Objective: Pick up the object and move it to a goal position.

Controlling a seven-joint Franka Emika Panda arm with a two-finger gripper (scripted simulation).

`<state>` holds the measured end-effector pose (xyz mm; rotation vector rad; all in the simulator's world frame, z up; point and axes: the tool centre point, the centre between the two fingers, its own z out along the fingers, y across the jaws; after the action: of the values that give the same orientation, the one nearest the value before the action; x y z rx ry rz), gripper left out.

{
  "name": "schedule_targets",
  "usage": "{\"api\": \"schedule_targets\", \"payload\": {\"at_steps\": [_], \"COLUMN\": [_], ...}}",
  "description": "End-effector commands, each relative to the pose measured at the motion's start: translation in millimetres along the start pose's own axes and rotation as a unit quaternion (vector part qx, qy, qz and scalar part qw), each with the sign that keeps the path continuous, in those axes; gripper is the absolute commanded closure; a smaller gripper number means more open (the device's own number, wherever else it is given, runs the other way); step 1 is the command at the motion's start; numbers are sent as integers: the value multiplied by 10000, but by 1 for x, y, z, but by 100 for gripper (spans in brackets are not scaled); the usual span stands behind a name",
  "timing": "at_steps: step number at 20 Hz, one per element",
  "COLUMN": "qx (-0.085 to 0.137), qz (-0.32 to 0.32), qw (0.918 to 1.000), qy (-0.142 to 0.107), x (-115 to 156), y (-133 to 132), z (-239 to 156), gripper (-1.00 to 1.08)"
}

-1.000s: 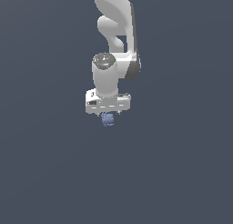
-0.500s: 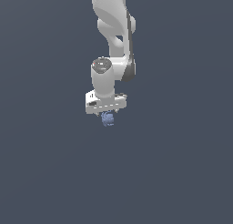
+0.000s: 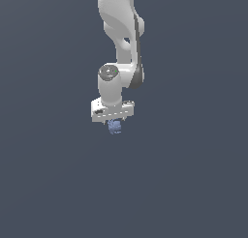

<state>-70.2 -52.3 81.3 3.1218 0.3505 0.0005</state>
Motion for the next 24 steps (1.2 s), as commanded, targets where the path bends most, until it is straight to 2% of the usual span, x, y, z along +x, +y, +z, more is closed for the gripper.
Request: {"api": "schedule_targets", "payload": {"at_steps": [1, 11, 12, 24], "qx": [2, 1, 1, -1], "qz": [-3, -17, -17, -10], "qw": [10000, 10000, 10000, 10000], "qy": [-4, -1, -1, -1], "x": [-1, -1, -1, -1], "y": [0, 0, 0, 1], "z": [11, 40, 40, 38], "gripper": [-92, -92, 108, 108]}}
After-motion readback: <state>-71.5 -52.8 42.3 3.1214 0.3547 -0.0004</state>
